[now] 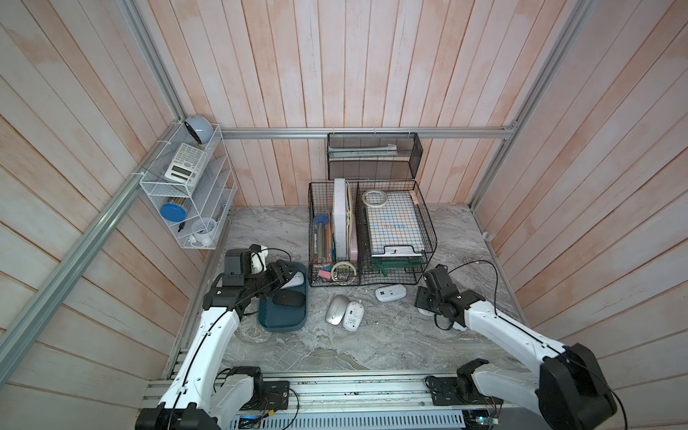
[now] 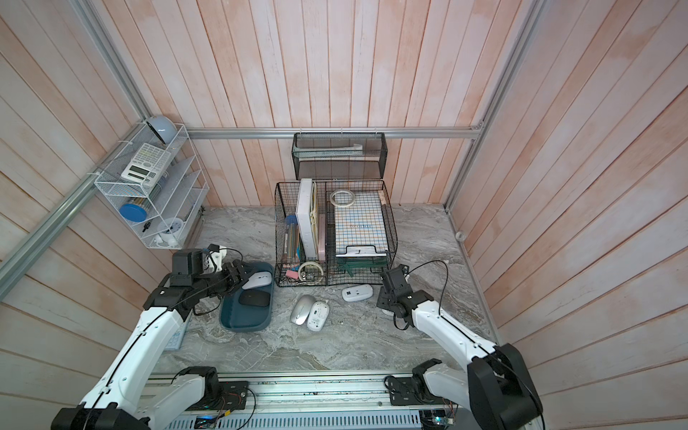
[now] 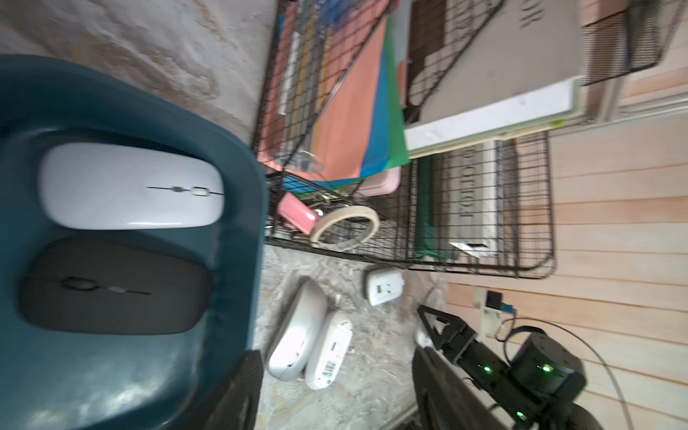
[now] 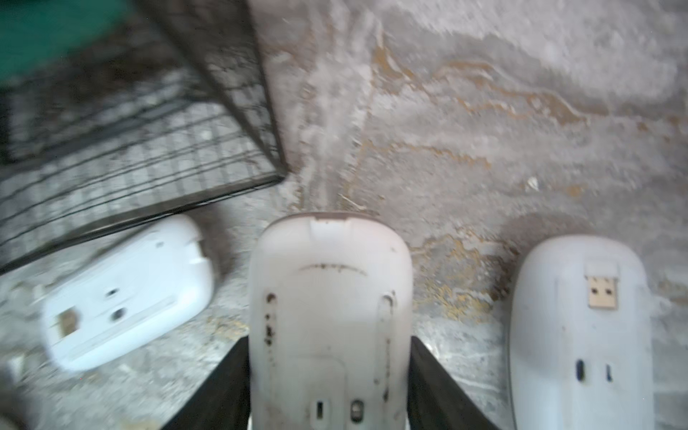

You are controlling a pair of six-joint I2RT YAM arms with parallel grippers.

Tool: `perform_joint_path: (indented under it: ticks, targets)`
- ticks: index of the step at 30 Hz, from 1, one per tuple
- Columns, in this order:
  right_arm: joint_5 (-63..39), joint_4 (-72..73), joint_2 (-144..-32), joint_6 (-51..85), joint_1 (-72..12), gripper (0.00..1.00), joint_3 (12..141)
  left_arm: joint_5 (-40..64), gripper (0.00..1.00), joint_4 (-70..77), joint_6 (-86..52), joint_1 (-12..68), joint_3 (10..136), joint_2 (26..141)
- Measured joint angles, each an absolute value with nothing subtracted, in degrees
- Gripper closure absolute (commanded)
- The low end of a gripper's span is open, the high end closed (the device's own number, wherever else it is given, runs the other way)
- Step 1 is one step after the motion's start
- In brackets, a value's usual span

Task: Put the mouse in the storage box
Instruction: Pick up the mouse from the center of the board.

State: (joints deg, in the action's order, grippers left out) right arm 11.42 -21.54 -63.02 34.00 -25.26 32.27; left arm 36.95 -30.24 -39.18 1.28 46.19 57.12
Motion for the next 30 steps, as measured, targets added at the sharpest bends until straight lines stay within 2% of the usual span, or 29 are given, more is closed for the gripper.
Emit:
perform_joint_path:
  ticks: [3, 8, 17, 26, 30]
  targets:
    - [6.2, -15.3, -54.8, 27.1, -28.2, 0.55, 27.7, 41.6, 0.31, -26.9, -40.9, 3.7, 46.0, 56.9]
    - [-3.1, -2.8, -45.6, 16.1, -38.2, 0.55, 19.3, 45.0, 0.31, -25.5, -40.6, 16.1, 48.1, 59.5]
    - [-12.4, 8.5, -47.2, 3.2, -51.9, 0.52, 15.7, 43.1, 0.31, -23.6, -38.7, 35.3, 49.6, 69.3]
    - [-15.0, 10.9, -48.8, -1.4, -53.6, 0.5, 16.9, 38.1, 0.32, -23.0, -37.4, 44.1, 50.3, 77.2]
    - [-15.5, 11.0, -49.0, -1.8, -53.6, 0.5, 17.1, 37.4, 0.38, -22.3, -36.9, 46.3, 51.0, 79.2]
